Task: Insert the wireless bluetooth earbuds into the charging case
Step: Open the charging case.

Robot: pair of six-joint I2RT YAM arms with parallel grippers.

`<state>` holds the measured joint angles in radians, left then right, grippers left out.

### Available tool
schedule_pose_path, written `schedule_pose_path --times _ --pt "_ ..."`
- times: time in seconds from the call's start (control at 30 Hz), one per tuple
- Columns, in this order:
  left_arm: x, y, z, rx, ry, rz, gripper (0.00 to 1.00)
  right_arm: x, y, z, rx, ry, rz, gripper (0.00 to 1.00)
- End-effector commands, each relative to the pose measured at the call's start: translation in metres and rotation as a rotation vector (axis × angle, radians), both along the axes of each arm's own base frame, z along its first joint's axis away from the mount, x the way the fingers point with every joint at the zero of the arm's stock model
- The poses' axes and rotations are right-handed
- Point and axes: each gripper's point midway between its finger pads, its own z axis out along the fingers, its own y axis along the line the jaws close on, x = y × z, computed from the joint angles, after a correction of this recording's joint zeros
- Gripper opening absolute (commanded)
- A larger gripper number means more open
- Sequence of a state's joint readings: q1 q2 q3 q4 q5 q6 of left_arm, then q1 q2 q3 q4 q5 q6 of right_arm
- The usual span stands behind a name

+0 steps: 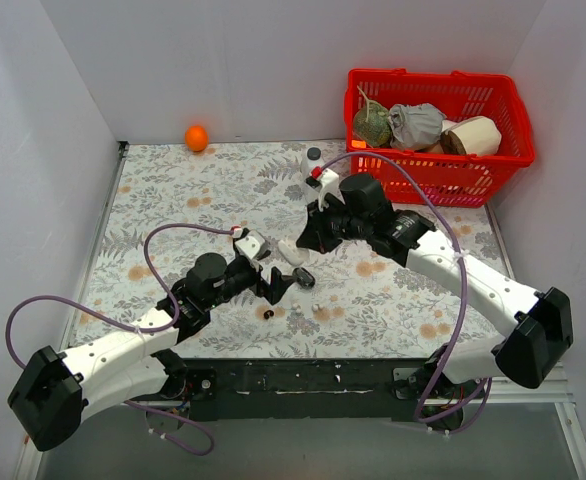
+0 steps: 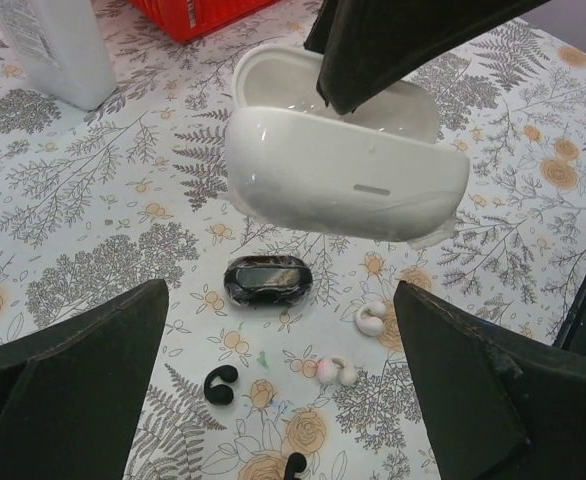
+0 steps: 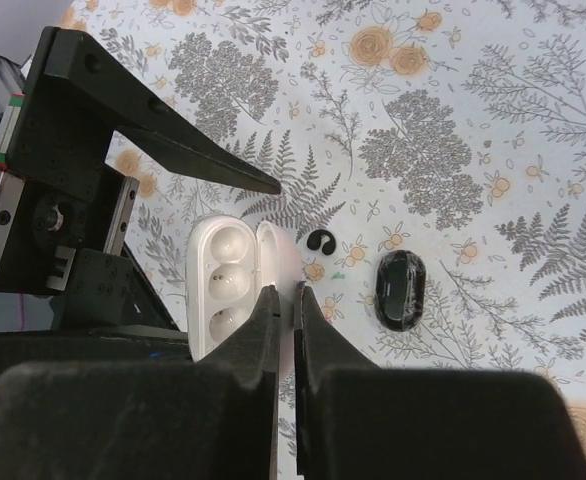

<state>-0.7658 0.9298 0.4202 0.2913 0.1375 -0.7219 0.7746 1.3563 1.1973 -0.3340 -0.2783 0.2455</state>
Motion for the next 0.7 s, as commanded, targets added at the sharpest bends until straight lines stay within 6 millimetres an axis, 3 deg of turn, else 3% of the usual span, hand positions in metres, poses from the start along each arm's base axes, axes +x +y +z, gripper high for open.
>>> schedule_pose_path --times 0.0,0.13,0.17,0.33,0.47,0.57,0.67 --pt "0.011 0.003 0.019 -0.038 0.013 0.069 0.98 0.007 -0.009 0.031 -0.011 -0.133 -0.012 0.01" --pt "0.013 0.001 0.031 -0.101 0.134 0.126 0.98 0.020 -0.028 0.034 -0.097 -0.276 -0.082 0.01" --pt "0.013 -0.001 0.041 -0.131 0.144 0.129 0.98 0.024 -0.035 0.026 -0.128 -0.298 -0.110 0.01" --pt "-0.024 -0.026 0.060 -0.198 0.193 -0.137 0.98 0.029 -0.052 0.042 -0.154 -0.499 -0.121 0.01" --pt "-0.045 -0.042 0.054 -0.181 0.255 -0.320 0.97 0.019 -0.049 0.052 -0.149 -0.544 -0.047 0.01" --pt "-0.050 -0.044 0.058 -0.192 0.259 -0.379 0.92 0.011 -0.046 0.057 -0.127 -0.563 -0.007 0.01" --pt "-0.042 -0.042 0.062 -0.207 0.266 -0.376 0.88 0.000 -0.041 0.053 -0.121 -0.553 0.068 0.01"
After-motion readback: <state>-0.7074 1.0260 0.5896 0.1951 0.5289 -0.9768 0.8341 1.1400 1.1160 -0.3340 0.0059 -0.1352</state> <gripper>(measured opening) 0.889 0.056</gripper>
